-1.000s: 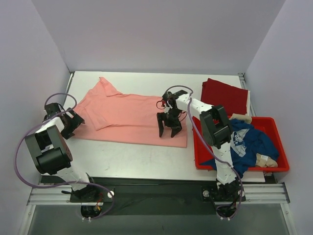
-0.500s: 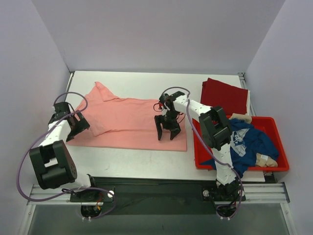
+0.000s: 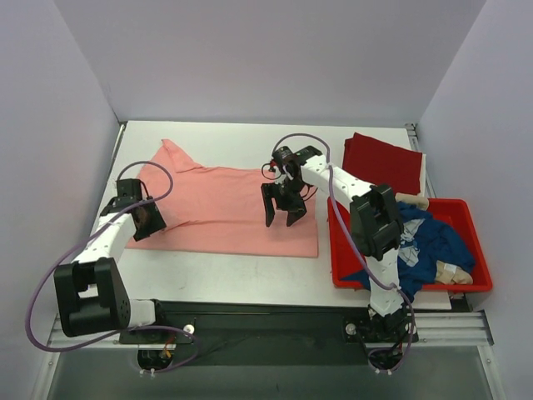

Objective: Fold and stack the t-shirts
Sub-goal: Fold the flattened tshirt in 1/3 of the way

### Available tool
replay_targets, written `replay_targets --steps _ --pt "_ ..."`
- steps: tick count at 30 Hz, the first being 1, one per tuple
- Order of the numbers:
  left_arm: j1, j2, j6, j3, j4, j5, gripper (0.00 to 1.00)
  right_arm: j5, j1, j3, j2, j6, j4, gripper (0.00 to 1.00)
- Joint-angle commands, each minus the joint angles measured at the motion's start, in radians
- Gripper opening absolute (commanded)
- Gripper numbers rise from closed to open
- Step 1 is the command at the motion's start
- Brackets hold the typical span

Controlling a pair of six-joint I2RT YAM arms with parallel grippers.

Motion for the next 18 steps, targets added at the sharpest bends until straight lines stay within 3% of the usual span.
replay_targets --steps 1,9,18 --pt "0.002 0.045 -0.009 0.026 0.046 0.045 0.55 -0.004 -0.003 0.020 -0.036 0.000 -0.055 0.65" --pt "0.001 0.157 -0.007 0.070 0.060 0.072 0.51 0.005 -0.005 -0.002 -0.050 0.000 -0.054 0.65" --pt "0.001 0.164 -0.009 0.087 0.075 0.078 0.45 -0.004 -0.005 0.010 -0.033 -0.001 -0.055 0.65"
